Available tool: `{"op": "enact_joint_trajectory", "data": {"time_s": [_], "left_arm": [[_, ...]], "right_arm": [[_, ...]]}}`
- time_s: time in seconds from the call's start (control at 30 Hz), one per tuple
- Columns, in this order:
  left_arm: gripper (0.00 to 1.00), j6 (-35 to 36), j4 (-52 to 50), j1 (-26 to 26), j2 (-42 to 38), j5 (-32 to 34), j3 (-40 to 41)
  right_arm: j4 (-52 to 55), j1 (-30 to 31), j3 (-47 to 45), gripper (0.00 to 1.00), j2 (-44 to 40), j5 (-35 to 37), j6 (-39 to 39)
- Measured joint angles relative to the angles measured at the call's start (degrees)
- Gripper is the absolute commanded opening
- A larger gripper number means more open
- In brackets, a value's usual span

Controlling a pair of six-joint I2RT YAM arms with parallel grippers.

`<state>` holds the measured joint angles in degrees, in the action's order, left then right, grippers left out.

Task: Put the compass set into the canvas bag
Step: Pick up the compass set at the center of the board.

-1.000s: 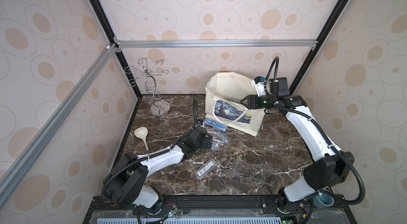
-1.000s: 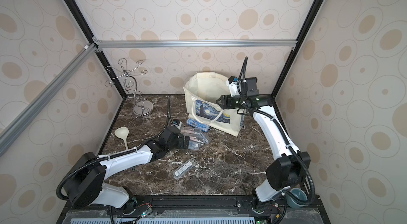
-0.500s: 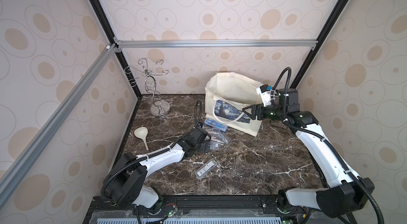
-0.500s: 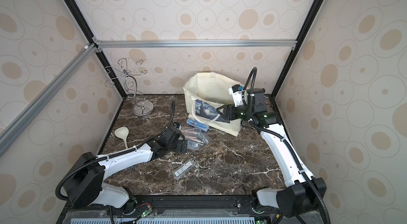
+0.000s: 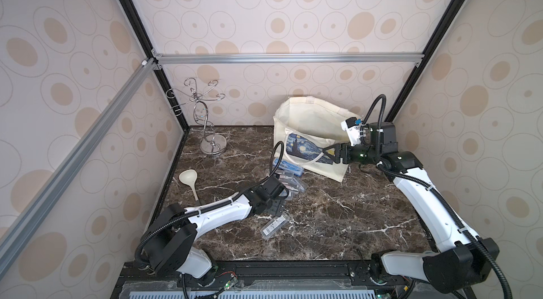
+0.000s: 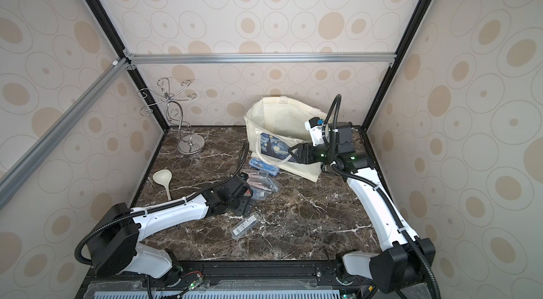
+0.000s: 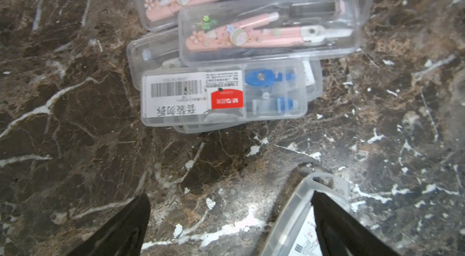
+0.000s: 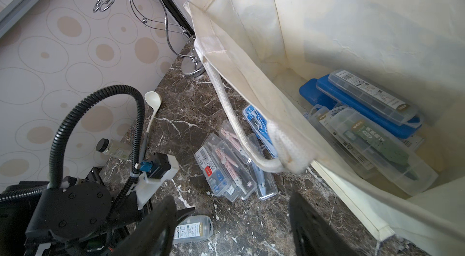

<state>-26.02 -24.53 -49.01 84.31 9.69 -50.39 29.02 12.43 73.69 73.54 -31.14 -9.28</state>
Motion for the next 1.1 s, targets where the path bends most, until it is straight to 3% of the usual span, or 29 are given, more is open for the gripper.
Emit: {"op": "enact_joint_trajectory", "data": {"time_s": [0.73,1.1], "left_arm": [[0.98,7.04,-10.34,-6.45,5.05,-5.77,-3.67],[0.85,7.91,-10.60,-8.35,10.47,-6.45,-5.33]], "right_arm": [[0.11,0.00,-1.42,0.76,-0.37,1.38,-0.09],[0.07,0.00,-1.97,0.76,-0.68,1.38,-0.09]]}}
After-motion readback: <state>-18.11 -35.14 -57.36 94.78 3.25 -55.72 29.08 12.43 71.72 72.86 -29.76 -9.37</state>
